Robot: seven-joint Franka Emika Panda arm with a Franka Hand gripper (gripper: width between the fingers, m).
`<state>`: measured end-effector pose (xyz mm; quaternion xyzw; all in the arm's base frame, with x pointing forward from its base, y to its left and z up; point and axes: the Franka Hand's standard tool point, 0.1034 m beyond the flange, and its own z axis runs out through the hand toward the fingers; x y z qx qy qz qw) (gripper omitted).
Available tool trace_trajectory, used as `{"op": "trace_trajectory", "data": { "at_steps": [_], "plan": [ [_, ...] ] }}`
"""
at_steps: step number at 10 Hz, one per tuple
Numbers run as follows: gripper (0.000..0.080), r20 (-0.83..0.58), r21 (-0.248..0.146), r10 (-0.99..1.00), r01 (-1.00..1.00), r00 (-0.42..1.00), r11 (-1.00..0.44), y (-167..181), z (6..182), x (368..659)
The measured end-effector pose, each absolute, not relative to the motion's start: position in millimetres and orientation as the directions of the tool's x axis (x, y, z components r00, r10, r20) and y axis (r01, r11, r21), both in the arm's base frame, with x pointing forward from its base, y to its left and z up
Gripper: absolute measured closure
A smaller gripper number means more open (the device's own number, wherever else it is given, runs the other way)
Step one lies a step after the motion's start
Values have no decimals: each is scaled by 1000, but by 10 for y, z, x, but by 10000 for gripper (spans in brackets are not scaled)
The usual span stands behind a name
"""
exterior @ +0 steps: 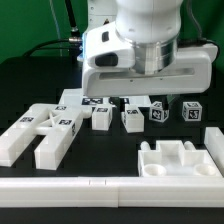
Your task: Assemble chair
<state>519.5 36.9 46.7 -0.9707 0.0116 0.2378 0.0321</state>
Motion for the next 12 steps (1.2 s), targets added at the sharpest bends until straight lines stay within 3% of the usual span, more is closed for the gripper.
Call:
{"op": "trace_trajectory", "data": {
  "at_steps": [3,5,9,12],
  "plan": [
    [151,-600,-66,19,-26,800,-997,355,421,5156],
    [151,-605,-49,133,130,785,-990,129,402,5146],
    [151,-638,-45,114,110,761,-993,148,384,5074],
    [151,-792,-38,82,86,604,-996,130,346,4967]
  ]
}}
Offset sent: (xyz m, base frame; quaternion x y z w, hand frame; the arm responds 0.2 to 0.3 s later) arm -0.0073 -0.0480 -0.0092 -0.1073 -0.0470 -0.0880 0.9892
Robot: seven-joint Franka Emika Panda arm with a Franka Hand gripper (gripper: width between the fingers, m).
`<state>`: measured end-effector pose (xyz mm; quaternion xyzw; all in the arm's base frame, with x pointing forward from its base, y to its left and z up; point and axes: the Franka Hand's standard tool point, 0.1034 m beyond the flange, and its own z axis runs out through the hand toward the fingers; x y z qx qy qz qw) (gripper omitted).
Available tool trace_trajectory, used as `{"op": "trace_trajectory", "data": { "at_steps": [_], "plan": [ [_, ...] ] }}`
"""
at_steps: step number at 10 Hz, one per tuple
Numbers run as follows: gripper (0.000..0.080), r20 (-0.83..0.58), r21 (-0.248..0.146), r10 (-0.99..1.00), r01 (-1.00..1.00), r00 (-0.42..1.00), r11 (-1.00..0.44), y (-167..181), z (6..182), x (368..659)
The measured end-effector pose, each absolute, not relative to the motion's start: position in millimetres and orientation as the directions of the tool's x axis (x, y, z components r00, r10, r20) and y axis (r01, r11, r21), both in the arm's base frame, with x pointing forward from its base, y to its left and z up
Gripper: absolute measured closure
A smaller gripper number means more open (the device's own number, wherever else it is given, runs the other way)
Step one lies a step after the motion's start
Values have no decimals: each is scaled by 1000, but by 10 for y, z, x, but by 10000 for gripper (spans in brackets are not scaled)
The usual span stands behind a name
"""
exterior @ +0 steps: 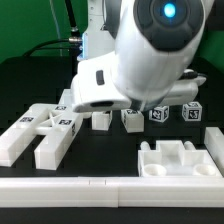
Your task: Assemble chair
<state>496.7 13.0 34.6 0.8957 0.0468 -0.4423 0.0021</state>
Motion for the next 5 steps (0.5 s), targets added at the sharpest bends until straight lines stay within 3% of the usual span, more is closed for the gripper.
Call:
{"op": "trace_trajectory", "data": {
  "at_steps": [1,5],
  "plan": [
    [151,-836,-40,81,86,543,-995,154,337,4961],
    [151,-838,-37,79,88,541,-995,180,311,5079]
  ]
}}
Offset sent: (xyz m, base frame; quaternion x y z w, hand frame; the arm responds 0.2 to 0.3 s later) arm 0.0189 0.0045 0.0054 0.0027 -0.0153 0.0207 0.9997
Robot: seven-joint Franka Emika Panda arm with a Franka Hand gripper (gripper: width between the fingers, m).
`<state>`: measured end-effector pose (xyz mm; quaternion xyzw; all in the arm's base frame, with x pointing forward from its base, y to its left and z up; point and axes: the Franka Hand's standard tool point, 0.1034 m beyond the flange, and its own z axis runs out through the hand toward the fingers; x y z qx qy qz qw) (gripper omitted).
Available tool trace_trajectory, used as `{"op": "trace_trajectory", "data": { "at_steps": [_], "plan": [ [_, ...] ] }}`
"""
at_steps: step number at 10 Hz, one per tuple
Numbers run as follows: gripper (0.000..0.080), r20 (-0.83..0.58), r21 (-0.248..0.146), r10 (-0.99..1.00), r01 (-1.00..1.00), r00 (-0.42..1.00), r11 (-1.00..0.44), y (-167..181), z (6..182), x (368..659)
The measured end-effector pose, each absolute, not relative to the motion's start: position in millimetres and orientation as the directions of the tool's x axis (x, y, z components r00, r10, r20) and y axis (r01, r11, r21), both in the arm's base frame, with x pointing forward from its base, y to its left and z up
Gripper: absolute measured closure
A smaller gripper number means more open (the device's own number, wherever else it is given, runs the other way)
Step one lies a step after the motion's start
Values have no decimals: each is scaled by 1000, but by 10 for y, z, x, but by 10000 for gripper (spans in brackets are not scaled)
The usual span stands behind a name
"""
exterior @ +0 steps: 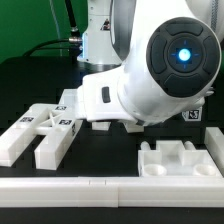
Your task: Assemble chair
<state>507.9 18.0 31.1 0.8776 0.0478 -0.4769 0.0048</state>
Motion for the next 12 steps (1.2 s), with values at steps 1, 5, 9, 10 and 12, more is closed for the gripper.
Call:
{"op": "trace_trajectory", "data": {
  "at_steps": [1,5,9,10,12],
  "plan": [
    [151,-838,-38,81,90,540,-995,190,281,5074],
    [151,-821,-37,92,109,564,-993,280,121,5042],
    [275,-811,-37,94,110,577,-993,266,51,5037],
    [425,-811,-37,93,108,578,-993,253,52,5038],
    [511,-810,-37,91,104,579,-994,235,53,5042]
  ]
}}
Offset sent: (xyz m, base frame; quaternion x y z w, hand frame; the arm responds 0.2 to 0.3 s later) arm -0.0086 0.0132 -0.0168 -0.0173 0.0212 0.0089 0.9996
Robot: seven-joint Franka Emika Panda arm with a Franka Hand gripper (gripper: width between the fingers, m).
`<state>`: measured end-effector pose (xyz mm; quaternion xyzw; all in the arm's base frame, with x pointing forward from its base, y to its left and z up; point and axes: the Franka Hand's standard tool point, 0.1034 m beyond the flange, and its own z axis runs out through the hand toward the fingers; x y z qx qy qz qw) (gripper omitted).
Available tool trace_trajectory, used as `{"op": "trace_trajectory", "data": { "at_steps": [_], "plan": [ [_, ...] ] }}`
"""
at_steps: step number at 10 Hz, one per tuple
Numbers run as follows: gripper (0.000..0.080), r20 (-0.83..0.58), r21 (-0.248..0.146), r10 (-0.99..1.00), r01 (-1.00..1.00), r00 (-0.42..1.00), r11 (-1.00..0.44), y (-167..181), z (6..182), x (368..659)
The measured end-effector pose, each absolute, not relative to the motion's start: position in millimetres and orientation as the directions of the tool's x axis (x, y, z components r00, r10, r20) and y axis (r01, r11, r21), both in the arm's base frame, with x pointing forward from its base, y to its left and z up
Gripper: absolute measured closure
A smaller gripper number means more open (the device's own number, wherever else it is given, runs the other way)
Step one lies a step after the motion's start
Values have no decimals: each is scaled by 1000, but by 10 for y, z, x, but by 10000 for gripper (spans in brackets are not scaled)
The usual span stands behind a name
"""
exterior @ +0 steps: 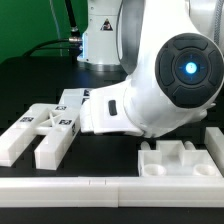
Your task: Assemble chair
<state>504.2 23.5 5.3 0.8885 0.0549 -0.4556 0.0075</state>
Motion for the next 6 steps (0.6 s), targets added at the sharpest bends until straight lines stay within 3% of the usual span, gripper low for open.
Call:
{"op": "trace_trajectory", "data": {
  "at_steps": [3,6],
  "plan": [
    [511,-805,-37,89,101,587,-994,234,125,5091],
    [511,-806,-41,94,104,584,-994,269,418,5181]
  ]
}}
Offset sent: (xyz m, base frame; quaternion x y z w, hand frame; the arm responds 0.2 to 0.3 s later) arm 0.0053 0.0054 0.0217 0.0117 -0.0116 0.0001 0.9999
